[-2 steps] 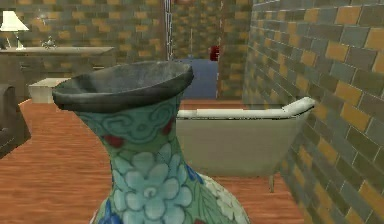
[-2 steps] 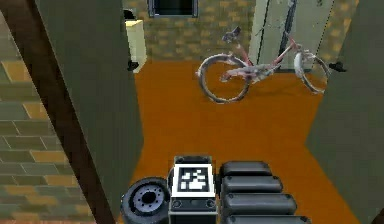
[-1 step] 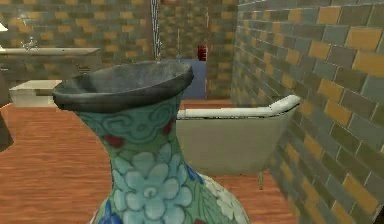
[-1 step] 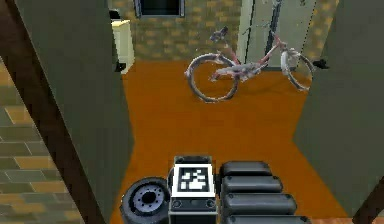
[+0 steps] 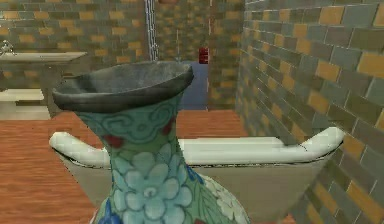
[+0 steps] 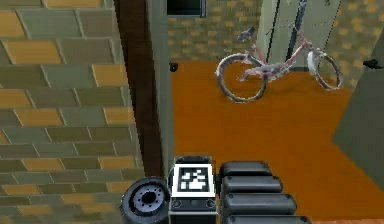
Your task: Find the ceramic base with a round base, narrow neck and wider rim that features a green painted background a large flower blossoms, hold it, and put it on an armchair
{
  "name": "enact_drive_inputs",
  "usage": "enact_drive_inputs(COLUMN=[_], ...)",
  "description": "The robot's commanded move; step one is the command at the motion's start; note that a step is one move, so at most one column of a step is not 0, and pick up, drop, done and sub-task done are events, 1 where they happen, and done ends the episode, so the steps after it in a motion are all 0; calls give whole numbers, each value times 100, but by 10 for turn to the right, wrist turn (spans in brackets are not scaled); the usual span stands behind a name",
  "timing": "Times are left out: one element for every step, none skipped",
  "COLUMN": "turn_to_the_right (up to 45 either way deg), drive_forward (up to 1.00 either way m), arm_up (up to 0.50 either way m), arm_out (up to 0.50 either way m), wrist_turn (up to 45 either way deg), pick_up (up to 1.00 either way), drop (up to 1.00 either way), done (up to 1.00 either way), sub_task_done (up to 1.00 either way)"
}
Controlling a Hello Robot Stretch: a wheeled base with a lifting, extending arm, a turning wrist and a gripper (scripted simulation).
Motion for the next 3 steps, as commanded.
enact_drive_inputs(turn_to_the_right=[-450,-210,0], drive_forward=[0,0,75], arm_up=[0,0,0], arm_out=[0,0,0], wrist_turn=[0,0,0], pick_up=[0,0,0], drop=[0,0,0], done=[0,0,0], sub_task_done=[0,0,0])
